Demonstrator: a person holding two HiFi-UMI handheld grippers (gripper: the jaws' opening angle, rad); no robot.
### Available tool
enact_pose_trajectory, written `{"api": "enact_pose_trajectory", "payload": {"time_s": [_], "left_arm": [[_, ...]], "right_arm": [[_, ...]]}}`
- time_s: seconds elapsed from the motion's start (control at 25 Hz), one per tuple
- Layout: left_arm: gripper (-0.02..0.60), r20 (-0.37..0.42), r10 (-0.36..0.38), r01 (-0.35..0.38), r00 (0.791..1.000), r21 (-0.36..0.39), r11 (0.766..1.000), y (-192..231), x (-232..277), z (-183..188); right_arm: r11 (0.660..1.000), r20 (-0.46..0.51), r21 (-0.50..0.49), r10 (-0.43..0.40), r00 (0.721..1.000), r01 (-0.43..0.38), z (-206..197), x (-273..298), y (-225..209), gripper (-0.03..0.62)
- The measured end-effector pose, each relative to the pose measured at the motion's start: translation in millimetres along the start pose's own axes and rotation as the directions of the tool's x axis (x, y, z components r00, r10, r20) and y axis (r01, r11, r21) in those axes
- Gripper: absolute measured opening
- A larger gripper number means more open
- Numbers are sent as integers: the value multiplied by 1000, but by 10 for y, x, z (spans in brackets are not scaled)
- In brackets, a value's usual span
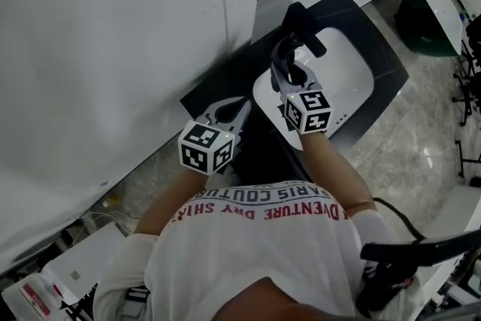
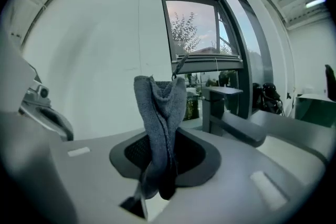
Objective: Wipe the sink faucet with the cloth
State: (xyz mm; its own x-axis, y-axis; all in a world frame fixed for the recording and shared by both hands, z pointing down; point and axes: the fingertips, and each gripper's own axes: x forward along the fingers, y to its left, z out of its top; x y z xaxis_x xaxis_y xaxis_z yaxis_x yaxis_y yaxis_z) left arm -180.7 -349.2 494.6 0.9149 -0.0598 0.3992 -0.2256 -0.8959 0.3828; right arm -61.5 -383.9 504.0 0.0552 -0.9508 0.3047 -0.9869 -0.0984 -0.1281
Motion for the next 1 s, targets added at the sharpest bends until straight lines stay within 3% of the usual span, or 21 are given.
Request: {"api": "enact_pose_trajectory", "payload": {"time_s": [0.24,0.4,0.8,1.0], "left_arm": [[2,-20,0,0,1000,12,1000,133,183,12],[0,-26,-7,8,1000,30,1000,112,243,14],[2,-35,25,-24,999,53,998,262,144,78],[0,-30,7,-6,1000,46,999,234,171,98]], "right_arm": [[990,22,-15,-141,990,141,57,568,-487,78],[981,15,-19,-193,981,193,-40,832,-689,78],[964,14,-16,-266,964,266,-147,1035,-801,78],[957,25,-2,-290,957,291,-134,954,-840,78]]}}
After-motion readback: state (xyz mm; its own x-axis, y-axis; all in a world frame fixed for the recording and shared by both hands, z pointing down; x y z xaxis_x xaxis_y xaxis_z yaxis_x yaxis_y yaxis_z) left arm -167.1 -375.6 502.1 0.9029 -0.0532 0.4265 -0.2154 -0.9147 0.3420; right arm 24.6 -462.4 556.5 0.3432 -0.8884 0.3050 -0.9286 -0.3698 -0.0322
